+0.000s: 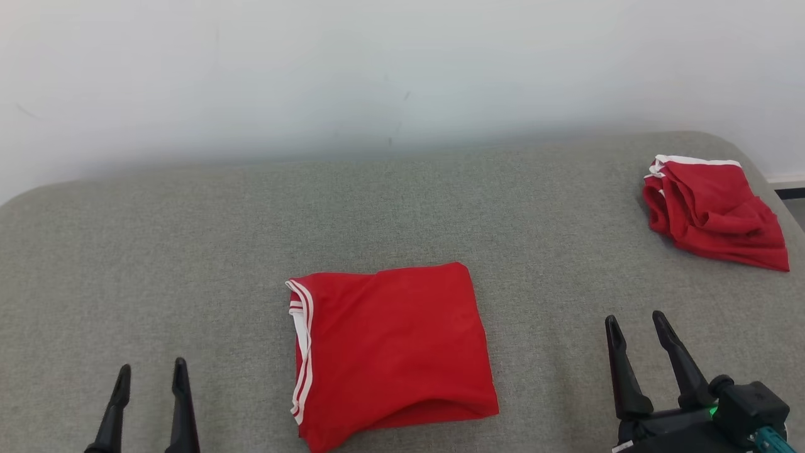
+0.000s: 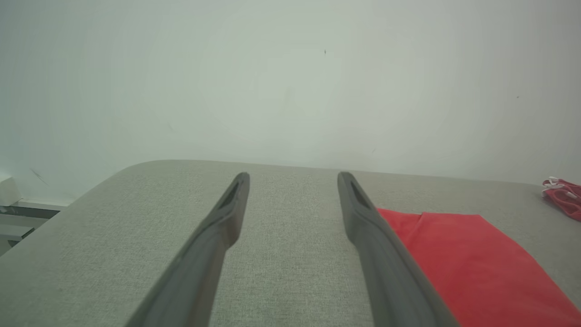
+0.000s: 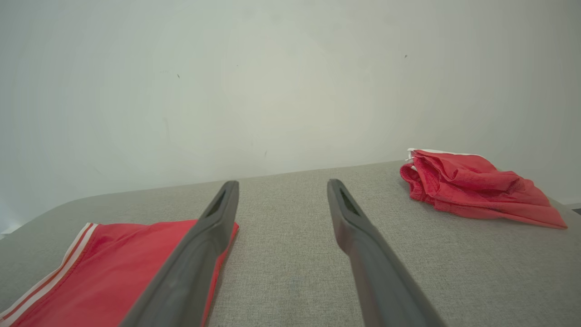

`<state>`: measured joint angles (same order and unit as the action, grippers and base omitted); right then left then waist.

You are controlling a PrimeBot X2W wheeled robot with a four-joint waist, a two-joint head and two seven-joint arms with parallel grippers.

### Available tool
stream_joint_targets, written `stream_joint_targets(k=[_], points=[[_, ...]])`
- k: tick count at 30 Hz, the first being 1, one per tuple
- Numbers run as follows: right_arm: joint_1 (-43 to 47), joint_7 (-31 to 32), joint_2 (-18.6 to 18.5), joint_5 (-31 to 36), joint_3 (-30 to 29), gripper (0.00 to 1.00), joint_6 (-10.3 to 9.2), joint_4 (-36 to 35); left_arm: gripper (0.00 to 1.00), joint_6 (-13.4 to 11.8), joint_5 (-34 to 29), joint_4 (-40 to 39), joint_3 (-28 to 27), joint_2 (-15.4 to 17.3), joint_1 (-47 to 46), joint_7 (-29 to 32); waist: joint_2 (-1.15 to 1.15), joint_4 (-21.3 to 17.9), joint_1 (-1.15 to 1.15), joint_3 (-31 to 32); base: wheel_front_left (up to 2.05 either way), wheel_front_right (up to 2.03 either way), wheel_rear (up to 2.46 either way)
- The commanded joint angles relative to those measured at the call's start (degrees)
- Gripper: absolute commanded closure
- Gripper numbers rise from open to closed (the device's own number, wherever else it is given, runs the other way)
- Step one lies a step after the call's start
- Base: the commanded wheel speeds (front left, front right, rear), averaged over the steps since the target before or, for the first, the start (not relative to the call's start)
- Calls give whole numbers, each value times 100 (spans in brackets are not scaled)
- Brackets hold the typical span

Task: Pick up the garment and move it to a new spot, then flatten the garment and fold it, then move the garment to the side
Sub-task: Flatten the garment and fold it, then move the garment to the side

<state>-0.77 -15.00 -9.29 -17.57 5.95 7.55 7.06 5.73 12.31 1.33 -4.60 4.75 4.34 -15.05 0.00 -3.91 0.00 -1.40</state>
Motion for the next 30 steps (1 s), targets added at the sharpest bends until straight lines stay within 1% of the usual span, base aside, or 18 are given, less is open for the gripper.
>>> stream_joint_targets(k=[1, 6, 8, 11, 19, 30], points=[[106, -20, -9, -26, -20, 0, -16, -5, 0, 36, 35, -17, -49, 59, 84, -15, 0, 23, 0, 27, 0, 0, 0], [192, -20, -21, -24, -12, 0, -16, 8, 0, 134, 247, 14, -51, 129, 205, -15, 0, 72, 0, 66, 0, 0, 0], [209, -20, -27, -11, 2, 0, -16, 22, 0, 134, 368, 123, 1, 165, 265, -16, 0, 84, 0, 77, 0, 0, 0], [205, -20, -8, 16, 12, 0, -16, 31, 0, 154, 476, 78, -15, 204, 241, -16, 0, 109, 0, 93, 0, 0, 0], [265, -20, 52, 50, -29, 0, -16, 39, 0, 166, 424, 62, 160, 336, 235, 4, 0, 153, 0, 87, 0, 0, 0], [278, -20, 96, 136, -52, 0, -16, 65, 0, 87, 421, 98, 217, 377, 214, 34, 0, 124, 0, 71, 0, 0, 0]])
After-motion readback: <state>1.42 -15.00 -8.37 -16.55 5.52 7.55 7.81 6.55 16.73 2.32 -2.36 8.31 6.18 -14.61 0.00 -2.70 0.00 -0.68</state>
